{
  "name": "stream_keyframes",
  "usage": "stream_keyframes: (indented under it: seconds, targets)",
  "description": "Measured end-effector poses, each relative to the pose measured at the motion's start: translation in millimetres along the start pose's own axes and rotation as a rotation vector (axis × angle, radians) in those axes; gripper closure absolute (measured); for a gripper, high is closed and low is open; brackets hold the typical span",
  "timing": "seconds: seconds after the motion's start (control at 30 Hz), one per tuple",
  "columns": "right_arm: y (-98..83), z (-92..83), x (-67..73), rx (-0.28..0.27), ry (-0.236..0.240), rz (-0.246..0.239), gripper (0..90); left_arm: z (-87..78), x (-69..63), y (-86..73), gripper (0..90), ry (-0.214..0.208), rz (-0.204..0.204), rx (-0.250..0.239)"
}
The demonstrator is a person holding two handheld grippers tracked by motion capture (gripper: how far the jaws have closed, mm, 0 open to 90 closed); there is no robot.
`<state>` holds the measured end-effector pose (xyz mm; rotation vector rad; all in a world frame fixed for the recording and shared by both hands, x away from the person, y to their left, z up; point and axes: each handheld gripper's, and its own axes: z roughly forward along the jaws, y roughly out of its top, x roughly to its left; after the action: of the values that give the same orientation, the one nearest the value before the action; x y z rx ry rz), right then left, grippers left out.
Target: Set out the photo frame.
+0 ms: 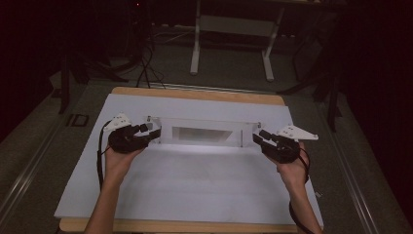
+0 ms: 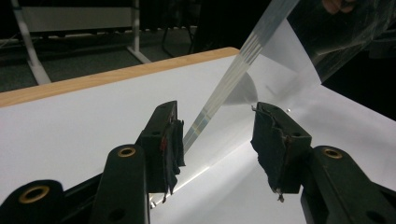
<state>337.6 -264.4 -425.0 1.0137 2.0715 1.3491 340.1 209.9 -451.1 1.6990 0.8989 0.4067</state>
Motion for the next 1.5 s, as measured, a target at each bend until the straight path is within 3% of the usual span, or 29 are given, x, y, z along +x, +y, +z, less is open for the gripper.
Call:
stream_keyframes:
  seconds: [0.17,0.53,0.73,0.97,1.33,1.5]
  targets:
    - [0.7,10.0,-6.8,-0.023,0.058,0.044,60.9,3.0,3.2,0.7,51.6,0.001,-0.024,-0.017]
    - [-0.6,28.3,-12.3,-0.055,0.091,-0.008,55.3,8.1,8.8,1.6,51.9,0.000,-0.039,-0.037]
    - [-3.3,32.5,-15.3,-0.068,0.105,-0.003,55.5,12.0,13.0,-1.8,42.8,0.011,-0.038,-0.070]
    - [-2.5,34.9,-16.2,-0.072,0.100,-0.001,55.7,21.0,15.7,-5.1,38.8,0.010,-0.001,-0.067]
    - [-0.3,41.1,-20.1,-0.059,0.102,-0.001,55.7,41.6,10.9,-5.1,41.0,0.043,0.065,-0.005]
    - [1.5,46.2,-21.1,-0.048,0.086,-0.006,55.1,44.2,11.6,-4.1,40.8,0.057,0.065,-0.005]
